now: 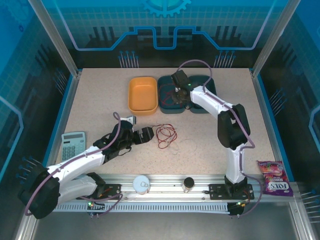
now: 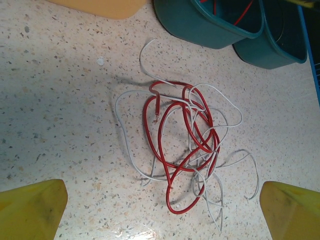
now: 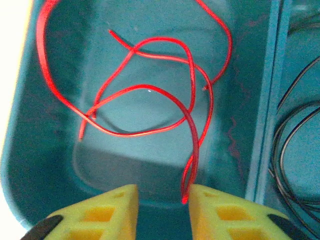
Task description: Untangle the cables
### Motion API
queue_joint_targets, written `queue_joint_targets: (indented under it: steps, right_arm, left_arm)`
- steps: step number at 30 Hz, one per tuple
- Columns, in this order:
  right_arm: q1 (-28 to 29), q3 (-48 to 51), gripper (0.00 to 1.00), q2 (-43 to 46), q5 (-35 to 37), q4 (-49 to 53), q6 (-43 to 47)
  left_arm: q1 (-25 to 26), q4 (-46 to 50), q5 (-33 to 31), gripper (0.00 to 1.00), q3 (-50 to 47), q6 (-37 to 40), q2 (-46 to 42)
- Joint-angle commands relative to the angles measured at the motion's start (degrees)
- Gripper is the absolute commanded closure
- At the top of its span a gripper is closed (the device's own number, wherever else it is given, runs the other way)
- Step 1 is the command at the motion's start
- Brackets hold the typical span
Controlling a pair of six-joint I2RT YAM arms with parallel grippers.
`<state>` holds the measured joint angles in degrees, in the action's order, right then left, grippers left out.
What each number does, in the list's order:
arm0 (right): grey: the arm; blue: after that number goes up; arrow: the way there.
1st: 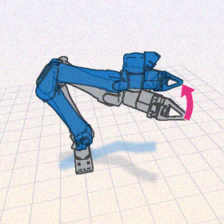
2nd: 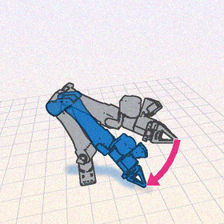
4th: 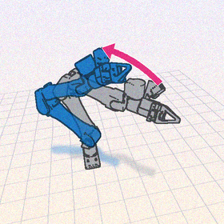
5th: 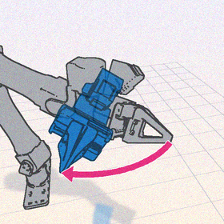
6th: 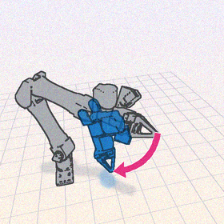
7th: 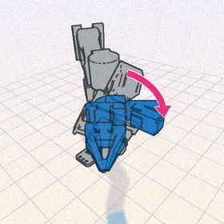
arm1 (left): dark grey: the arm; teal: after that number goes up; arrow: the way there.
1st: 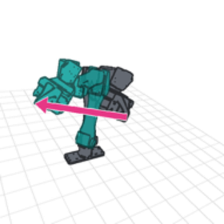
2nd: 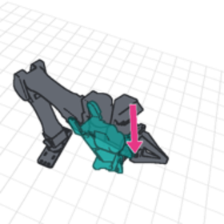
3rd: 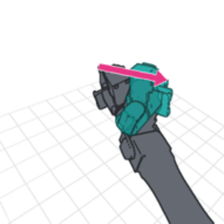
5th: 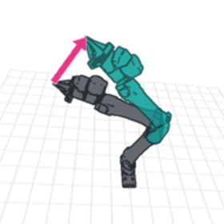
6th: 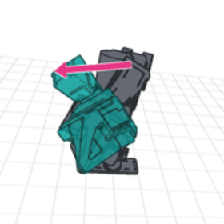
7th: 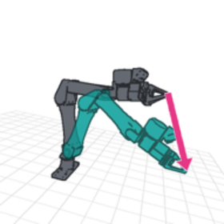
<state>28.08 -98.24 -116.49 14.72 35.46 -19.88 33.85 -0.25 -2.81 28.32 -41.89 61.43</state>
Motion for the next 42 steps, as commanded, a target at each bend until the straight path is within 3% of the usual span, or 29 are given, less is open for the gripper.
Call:
queue_joint_targets:
  steps: [1,15,23,34,42]
  right_arm:
    - [1.24,1.32,0.63,4.53,1.51,1.04,0.54]
    - [5.8,7.25,0.61,17.01,0.36,5.75,0.38]
    - [12.55,13.96,0.61,20.03,-1.37,9.69,-2.77]
    - [22.01,15.42,0.62,14.55,1.72,14.13,-4.81]
    - [24.31,11.55,0.66,8.08,3.29,16.13,-2.37]
  left_arm:
    - [-0.41,0.95,-1.0,0.01,-0.34,0.67,-1.11]
    - [-0.45,3.0,-2.63,0.01,0.17,1.03,-1.4]
    - [-0.88,5.97,-5.6,0.01,1.14,-0.84,-0.65]
    - [-3.41,9.76,-7.69,0.01,0.82,-3.24,-1.64]
    - [-3.7,9.78,-7.74,0.01,0.12,-3.29,-1.96]
